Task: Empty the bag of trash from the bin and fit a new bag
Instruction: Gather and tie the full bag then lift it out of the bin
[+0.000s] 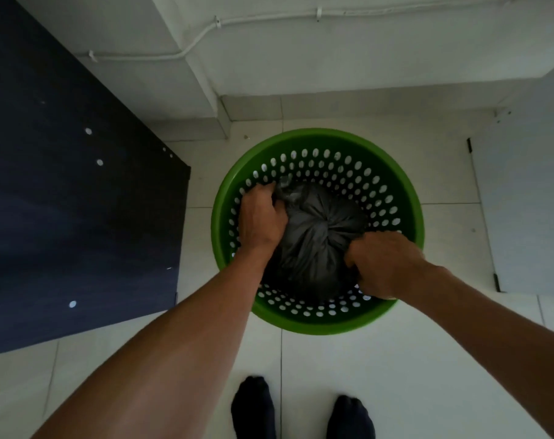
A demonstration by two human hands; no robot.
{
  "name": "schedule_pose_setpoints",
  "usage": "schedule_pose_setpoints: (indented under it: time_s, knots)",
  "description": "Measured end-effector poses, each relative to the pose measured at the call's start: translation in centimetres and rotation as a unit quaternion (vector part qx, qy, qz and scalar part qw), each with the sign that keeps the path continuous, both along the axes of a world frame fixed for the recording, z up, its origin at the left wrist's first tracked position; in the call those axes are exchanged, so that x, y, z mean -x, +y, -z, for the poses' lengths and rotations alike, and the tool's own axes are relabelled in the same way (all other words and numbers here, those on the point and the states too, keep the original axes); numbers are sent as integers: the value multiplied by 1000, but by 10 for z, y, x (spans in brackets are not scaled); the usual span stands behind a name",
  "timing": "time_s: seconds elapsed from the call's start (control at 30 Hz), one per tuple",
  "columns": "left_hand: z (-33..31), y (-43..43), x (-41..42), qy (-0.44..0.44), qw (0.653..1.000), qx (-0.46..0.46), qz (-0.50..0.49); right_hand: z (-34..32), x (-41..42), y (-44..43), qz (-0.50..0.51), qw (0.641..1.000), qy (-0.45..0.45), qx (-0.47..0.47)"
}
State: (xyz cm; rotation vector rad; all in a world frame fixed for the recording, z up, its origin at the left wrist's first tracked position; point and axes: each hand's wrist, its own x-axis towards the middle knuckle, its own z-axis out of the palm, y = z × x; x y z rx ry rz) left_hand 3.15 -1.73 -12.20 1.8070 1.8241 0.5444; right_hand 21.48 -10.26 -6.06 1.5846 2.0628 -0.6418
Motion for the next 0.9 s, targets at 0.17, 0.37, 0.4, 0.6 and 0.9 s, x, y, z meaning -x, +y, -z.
schedule_pose_setpoints:
  time_s: [0.17,0.37,0.4,0.6,0.9]
  knots:
    - [-18,-27,15,54,990,-25,126,6,9,-5,156,958,167,-172]
    - [-30,-44,21,196,962,-91,165,38,41,13,215,968,111,-71]
    - [-32,-47,26,205,960,-113,151,41,48,16,223,966,113,-61]
    - [-29,-54,56,186,974,-103,77,50,64,21,246,965,76,-39]
    - [-25,-56,59,-13,996,-86,-3,62,56,20,239,964,88,-77]
